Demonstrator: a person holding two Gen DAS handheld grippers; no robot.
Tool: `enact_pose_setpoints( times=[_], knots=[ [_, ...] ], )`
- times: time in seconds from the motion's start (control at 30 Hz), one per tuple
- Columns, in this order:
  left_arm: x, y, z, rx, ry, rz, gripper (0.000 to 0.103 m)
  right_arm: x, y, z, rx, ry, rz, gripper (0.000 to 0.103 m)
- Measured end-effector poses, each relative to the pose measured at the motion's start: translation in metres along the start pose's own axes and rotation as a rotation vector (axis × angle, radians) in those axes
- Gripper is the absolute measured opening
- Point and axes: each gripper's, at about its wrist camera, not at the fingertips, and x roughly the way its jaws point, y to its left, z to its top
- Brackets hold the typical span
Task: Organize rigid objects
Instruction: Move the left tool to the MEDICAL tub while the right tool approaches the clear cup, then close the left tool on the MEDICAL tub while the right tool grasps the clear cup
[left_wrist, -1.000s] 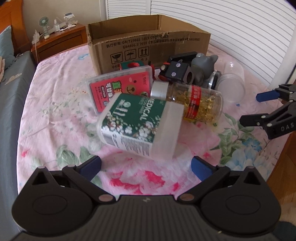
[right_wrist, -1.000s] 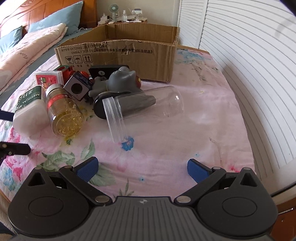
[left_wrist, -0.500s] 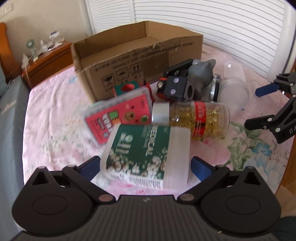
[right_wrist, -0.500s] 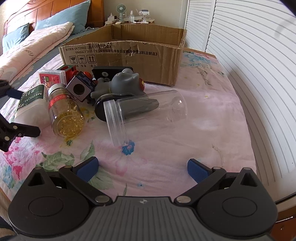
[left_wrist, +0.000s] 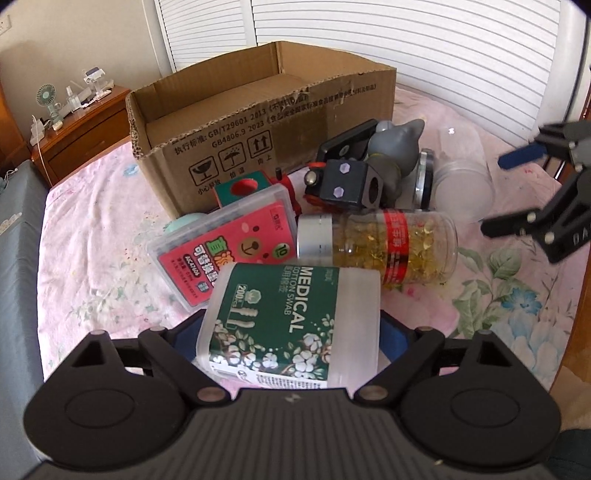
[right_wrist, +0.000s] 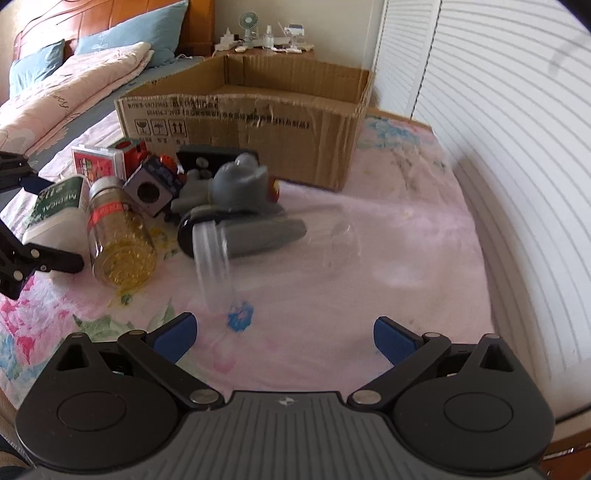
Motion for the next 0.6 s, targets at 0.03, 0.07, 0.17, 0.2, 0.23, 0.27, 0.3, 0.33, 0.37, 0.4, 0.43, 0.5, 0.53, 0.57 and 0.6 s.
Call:
enact_pose_setpoints(
  times=[0.03,0.07,0.17,0.2,0.23,0.27,0.3,0.33,0.37,0.4,0.43,0.5,0.53,0.57,0.6],
  knots=[
    [0.0,0.0,0.0,0.002,0.0,0.0,0.091,-0.001,-0.001,0.003,-0.013,-0.008,0.005,0.103],
    [0.001,-0.001,0.0,0.0,0.0,-0.001,0.091,-0.002,-0.002,0.006,-0.029,-0.017,0.01,0.103],
    [0.001,-0.001,0.001,-0.002,0.003,-0.002,0.091,-0.002,-0.004,0.013,-0.077,-0.037,0.023,0.103],
    [0.001,0.0,0.001,-0.003,0.003,-0.001,0.091,-0.001,-0.004,0.015,-0.09,-0.039,0.027,0.103],
    [0.001,0.0,0.001,-0.005,0.003,-0.001,0.091,0.001,-0.005,0.016,-0.101,-0.039,0.034,0.103],
    [0.001,0.0,0.001,-0.005,0.003,-0.001,0.091,0.002,-0.005,0.018,-0.112,-0.041,0.041,0.103],
    [0.002,0.0,0.001,-0.007,0.004,-0.002,0.091,0.003,-0.005,0.019,-0.121,-0.042,0.044,0.103],
    [0.002,0.0,0.001,-0.008,0.004,-0.002,0.091,0.004,-0.005,0.021,-0.126,-0.041,0.049,0.103],
    [0.002,0.0,0.001,-0.008,0.005,-0.003,0.091,0.006,-0.006,0.022,-0.129,-0.039,0.056,0.103],
    [0.002,0.0,0.001,-0.009,0.005,-0.003,0.091,0.007,-0.006,0.023,-0.131,-0.04,0.061,0.103],
    [0.002,0.0,0.001,-0.011,0.005,-0.004,0.091,0.008,-0.007,0.024,-0.132,-0.039,0.067,0.103],
    [0.002,0.001,0.001,-0.012,0.006,-0.005,0.091,0.01,-0.007,0.026,-0.138,-0.036,0.076,0.103],
    [0.002,0.001,0.001,-0.013,0.007,-0.006,0.091,0.012,-0.007,0.026,-0.14,-0.034,0.08,0.103],
    [0.002,0.001,0.001,-0.014,0.009,-0.006,0.091,0.013,-0.007,0.027,-0.144,-0.032,0.084,0.103],
    [0.002,0.001,0.001,-0.015,0.009,-0.006,0.09,0.014,-0.006,0.028,-0.148,-0.03,0.085,0.103]
  ],
)
